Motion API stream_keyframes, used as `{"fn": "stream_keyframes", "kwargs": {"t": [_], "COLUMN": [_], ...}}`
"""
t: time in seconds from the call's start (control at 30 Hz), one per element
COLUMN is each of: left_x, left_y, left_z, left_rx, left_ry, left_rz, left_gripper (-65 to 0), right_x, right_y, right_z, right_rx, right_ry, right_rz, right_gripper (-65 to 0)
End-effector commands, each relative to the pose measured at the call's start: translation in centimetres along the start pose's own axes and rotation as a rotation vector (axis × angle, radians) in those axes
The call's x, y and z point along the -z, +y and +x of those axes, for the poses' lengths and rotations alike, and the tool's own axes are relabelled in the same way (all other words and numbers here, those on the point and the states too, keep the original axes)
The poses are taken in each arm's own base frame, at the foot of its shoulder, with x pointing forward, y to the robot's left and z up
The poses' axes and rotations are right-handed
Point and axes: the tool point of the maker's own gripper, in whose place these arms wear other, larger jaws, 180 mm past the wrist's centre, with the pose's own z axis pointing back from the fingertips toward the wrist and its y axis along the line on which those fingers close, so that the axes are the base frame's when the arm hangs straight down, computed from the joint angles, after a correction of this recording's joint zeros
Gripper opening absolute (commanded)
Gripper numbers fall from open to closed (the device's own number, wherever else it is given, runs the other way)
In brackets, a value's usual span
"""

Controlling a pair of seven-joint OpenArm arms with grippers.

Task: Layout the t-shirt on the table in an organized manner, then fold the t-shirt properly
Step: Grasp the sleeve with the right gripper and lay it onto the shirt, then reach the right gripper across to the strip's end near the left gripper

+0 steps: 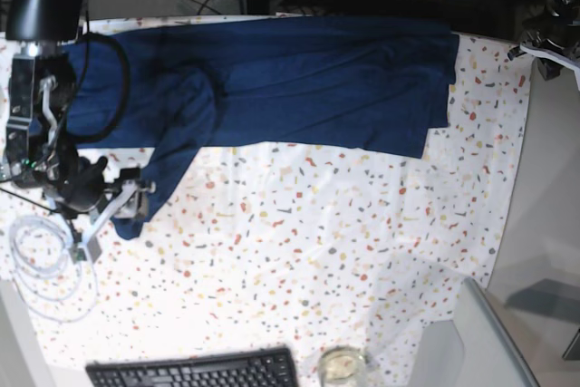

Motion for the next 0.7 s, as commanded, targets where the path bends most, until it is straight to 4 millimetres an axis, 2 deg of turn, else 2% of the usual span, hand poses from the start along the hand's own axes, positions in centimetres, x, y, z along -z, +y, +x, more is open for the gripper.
{"fn": "stream_keyframes", "kwargs": {"t": [0.0,0.1,0.17,0.27,0.47,0.6,0.67], "left_x": [-0.6,-1.3,-1.6,-2.1,-1.9,-1.7,-1.6], "left_y": [0.9,1.4,2.2,3.4,4.8,5.0,5.0], "left_z": [1.1,1.1,1.1,0.8,-1.3,-2.4,-2.4], "left_rx": [0.032,0.077,0.081,0.067,0.012,-0.009,-0.01], "left_ry": [-0.037,-0.042,-0.043,-0.039,0.006,0.03,0.031], "left_rz": [0.007,-0.019,0.002,0.032,0.055,0.052,0.052], "left_gripper": [-65.0,-65.0,-65.0,-65.0,-65.0,-65.0,-65.0], "right_x": [0.7,3.9,5.4,6.9,7.6,8.0,8.2], "right_y": [-0.8,-3.0,-4.7,-5.9,-6.3,-5.3,-4.7], "right_z": [2.1,2.2,1.9,1.0,-0.5,-1.8,-2.1], "right_rx": [0.032,0.133,0.188,0.256,0.279,0.221,0.189], "right_ry": [-0.042,-0.02,-0.018,-0.039,-0.038,0.002,0.019], "right_rz": [0.005,-0.005,-0.025,-0.045,-0.057,-0.048,-0.04], "right_gripper": [-28.4,-28.4,-28.4,-28.4,-28.5,-29.6,-37.5]}}
